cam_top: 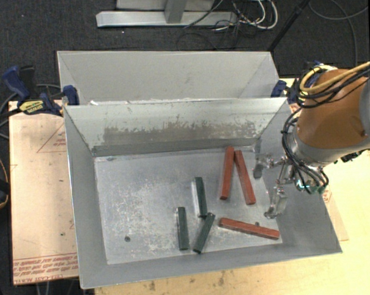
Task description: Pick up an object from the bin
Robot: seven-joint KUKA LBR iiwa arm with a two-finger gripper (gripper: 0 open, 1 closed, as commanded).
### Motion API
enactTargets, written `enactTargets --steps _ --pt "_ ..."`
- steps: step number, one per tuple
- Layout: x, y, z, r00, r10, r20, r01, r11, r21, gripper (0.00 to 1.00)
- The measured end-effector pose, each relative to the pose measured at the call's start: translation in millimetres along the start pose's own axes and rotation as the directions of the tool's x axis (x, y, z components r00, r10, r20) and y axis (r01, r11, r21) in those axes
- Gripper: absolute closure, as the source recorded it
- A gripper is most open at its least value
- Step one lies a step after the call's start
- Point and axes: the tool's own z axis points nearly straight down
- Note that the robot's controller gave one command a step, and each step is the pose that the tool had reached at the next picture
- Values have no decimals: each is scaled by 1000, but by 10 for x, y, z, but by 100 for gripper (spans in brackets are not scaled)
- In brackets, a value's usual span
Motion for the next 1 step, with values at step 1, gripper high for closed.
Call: enactTargets --steps 1 --pt "335 164 1092 936 -351 15 350 937 6 0"
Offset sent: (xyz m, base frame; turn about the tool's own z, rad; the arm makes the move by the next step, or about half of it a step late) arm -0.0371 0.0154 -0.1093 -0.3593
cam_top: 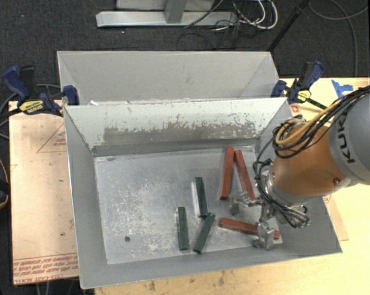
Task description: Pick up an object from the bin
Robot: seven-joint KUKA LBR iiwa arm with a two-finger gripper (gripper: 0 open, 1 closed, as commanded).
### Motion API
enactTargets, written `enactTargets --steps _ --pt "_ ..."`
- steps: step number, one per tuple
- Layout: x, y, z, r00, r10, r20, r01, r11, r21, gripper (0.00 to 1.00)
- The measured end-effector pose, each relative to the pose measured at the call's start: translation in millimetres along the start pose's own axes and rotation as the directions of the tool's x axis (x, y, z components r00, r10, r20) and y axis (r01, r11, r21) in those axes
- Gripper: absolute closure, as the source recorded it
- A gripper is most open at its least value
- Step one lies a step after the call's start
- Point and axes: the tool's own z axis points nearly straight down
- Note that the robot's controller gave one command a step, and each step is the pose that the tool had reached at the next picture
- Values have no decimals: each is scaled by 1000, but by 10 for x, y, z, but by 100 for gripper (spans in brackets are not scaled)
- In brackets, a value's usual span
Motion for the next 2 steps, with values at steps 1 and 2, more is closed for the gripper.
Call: enactTargets --steps 1,2 --pt "19 7 1 1000 -2 -8 2 1000 -3 100" --pt "-85 170 -1654 1000 -2 1 2 1000 2 100"
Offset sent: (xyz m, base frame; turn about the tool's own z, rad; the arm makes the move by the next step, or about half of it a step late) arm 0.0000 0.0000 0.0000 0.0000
